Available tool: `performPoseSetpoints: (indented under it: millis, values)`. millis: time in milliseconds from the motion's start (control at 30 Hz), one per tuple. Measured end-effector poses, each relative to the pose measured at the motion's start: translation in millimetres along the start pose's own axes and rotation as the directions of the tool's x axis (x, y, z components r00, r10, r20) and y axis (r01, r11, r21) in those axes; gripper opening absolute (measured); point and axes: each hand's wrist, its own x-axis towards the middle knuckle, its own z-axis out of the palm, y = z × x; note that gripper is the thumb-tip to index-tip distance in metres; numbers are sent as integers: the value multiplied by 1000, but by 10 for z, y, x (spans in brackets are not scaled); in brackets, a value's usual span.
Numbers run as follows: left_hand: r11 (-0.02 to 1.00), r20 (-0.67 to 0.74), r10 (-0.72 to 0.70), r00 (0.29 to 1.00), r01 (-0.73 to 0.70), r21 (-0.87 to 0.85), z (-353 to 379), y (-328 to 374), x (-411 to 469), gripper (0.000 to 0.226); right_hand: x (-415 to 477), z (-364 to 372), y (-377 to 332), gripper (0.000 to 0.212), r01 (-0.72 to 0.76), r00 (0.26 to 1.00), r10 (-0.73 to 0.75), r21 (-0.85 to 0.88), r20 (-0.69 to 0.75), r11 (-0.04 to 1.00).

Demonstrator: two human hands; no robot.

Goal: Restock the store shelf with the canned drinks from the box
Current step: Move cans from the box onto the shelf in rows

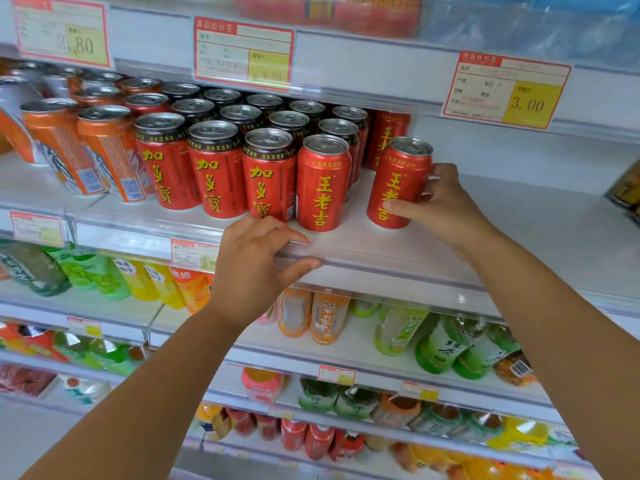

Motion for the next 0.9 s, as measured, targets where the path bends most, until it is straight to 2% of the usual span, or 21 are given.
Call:
performPoseSetpoints:
  millis: [433,600,767,900]
  values:
    - [999,-9,-3,1000,3,-38,29,-9,-10,41,604,77,-21,68,77,994,-89,-185,-60,980]
    - [999,-7,-9,1000,9,-41,23,1,-7,41,719,171,38,66,58,988,-79,-157,-131,986]
    - [999,-16,-3,1000,2,-45,20,8,-4,41,748,189,66,66,54,987,-77,-159,-142,986]
    - [999,-11,-2,1000,1,-49,-3,17,4,41,712,168,41,77,0,995,-18,-174,-103,985]
